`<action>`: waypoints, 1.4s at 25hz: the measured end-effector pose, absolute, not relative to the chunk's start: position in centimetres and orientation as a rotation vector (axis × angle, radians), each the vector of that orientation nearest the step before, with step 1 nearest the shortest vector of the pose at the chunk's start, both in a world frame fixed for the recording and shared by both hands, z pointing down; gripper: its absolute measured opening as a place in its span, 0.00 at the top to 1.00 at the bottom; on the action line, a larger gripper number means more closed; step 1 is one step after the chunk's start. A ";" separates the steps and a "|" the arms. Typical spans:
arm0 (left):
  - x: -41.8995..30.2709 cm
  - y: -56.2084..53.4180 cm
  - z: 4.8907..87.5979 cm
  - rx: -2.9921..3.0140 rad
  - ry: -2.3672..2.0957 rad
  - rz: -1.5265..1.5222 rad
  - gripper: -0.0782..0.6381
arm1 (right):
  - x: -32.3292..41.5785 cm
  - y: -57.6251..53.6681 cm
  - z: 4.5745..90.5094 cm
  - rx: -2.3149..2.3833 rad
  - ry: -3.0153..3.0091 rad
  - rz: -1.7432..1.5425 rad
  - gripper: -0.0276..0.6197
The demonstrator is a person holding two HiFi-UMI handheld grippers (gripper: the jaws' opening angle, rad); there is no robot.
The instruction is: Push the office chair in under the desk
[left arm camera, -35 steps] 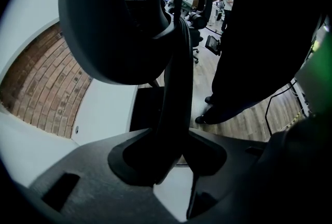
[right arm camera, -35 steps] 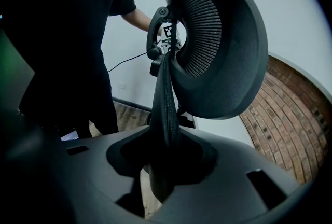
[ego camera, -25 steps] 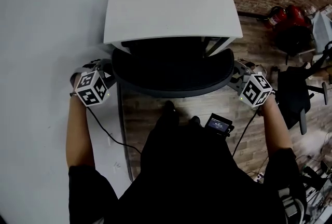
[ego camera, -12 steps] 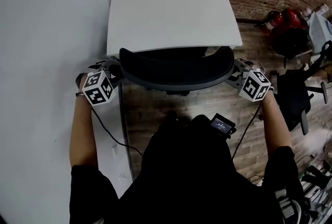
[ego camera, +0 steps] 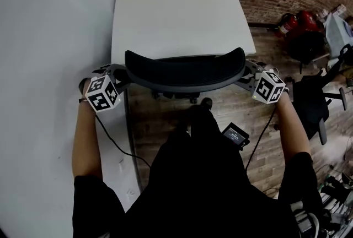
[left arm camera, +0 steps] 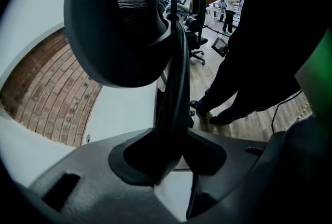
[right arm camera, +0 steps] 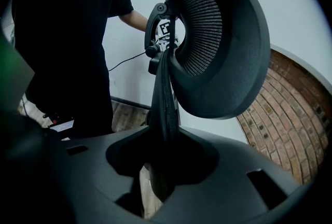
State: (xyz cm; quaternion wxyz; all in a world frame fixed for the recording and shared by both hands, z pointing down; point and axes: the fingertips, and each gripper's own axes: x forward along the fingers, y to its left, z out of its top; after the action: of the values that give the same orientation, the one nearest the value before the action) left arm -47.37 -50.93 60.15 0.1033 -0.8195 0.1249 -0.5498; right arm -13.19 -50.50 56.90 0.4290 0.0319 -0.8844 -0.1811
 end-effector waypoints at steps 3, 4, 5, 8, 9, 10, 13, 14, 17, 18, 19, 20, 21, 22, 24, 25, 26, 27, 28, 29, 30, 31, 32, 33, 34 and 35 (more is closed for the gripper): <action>-47.2 -51.7 60.1 -2.419 0.372 -1.619 0.66 | -13.0 -51.4 56.7 0.081 -2.206 -0.459 0.77; -47.1 -51.9 60.1 -2.420 0.373 -1.621 0.66 | -12.9 -51.6 56.7 0.080 -2.207 -0.462 0.77; -47.1 -52.1 60.0 -2.420 0.376 -1.622 0.66 | -12.9 -51.9 56.7 0.080 -2.208 -0.465 0.77; -47.0 -52.8 60.0 -2.424 0.386 -1.624 0.66 | -12.8 -52.7 56.8 0.076 -2.210 -0.461 0.77; -47.1 -53.0 60.0 -2.424 0.388 -1.629 0.66 | -12.9 -52.9 56.7 0.069 -2.210 -0.456 0.77; -47.3 -53.2 60.0 -2.422 0.388 -1.637 0.66 | -13.1 -53.0 56.7 0.060 -2.210 -0.453 0.77; -47.8 -53.7 59.7 -2.424 0.374 -1.652 0.66 | -13.6 -53.3 56.4 0.049 -2.217 -0.458 0.78; -47.8 -53.8 59.7 -2.425 0.369 -1.650 0.66 | -13.6 -53.3 56.3 0.053 -2.220 -0.461 0.78; -47.8 -53.9 59.7 -2.424 0.360 -1.650 0.66 | -13.6 -53.5 56.3 0.065 -2.230 -0.469 0.78; -47.9 -54.0 59.7 -2.424 0.360 -1.652 0.66 | -13.6 -53.5 56.3 0.067 -2.230 -0.471 0.78; -47.9 -53.9 59.8 -2.424 0.361 -1.653 0.66 | -13.7 -53.5 56.4 0.068 -2.230 -0.471 0.77; -47.9 -53.8 59.8 -2.425 0.363 -1.652 0.66 | -13.7 -53.4 56.4 0.068 -2.230 -0.471 0.77; -47.9 -53.7 59.8 -2.426 0.364 -1.651 0.66 | -13.7 -53.3 56.4 0.069 -2.231 -0.472 0.77; -47.9 -53.5 59.8 -2.425 0.364 -1.653 0.66 | -13.7 -53.2 56.4 0.071 -2.233 -0.473 0.77; -48.0 -53.3 59.7 -2.417 0.359 -1.662 0.66 | -13.7 -53.1 56.3 0.077 -2.237 -0.475 0.77; -48.0 -53.3 59.6 -2.414 0.358 -1.665 0.66 | -13.7 -53.0 56.2 0.082 -2.240 -0.476 0.77; -48.0 -53.2 59.6 -2.412 0.358 -1.665 0.66 | -13.7 -53.0 56.1 0.087 -2.244 -0.477 0.76; -47.9 -53.2 59.6 -2.412 0.360 -1.662 0.66 | -13.7 -53.0 56.1 0.092 -2.246 -0.477 0.76; -47.9 -53.2 59.6 -2.414 0.364 -1.658 0.66 | -13.7 -53.0 56.1 0.096 -2.247 -0.476 0.75; -47.9 -53.2 59.6 -2.417 0.367 -1.650 0.66 | -13.7 -53.1 56.1 0.101 -2.246 -0.474 0.75; -47.8 -53.2 59.7 -2.420 0.368 -1.643 0.65 | -13.6 -53.2 56.1 0.107 -2.244 -0.471 0.74; -47.7 -53.1 59.8 -2.423 0.366 -1.637 0.65 | -13.5 -53.3 56.2 0.114 -2.240 -0.467 0.73; -47.7 -53.0 60.0 -2.425 0.359 -1.636 0.65 | -13.4 -53.2 56.3 0.123 -2.235 -0.463 0.72; -47.6 -52.9 60.1 -2.425 0.351 -1.638 0.65 | -13.2 -53.2 56.4 0.129 -2.228 -0.461 0.71; -47.6 -52.8 60.1 -2.421 0.344 -1.641 0.65 | -13.0 -53.1 56.4 0.135 -2.220 -0.460 0.71; -47.6 -52.9 59.9 -2.412 0.341 -1.641 0.64 | -12.7 -53.0 56.2 0.140 -2.215 -0.457 0.71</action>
State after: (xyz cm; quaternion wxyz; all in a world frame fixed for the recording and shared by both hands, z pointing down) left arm -47.61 -52.91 59.89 0.1020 -0.8169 0.1155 -0.5558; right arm -12.73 -53.05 56.20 0.4241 0.0558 -0.8853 -0.1825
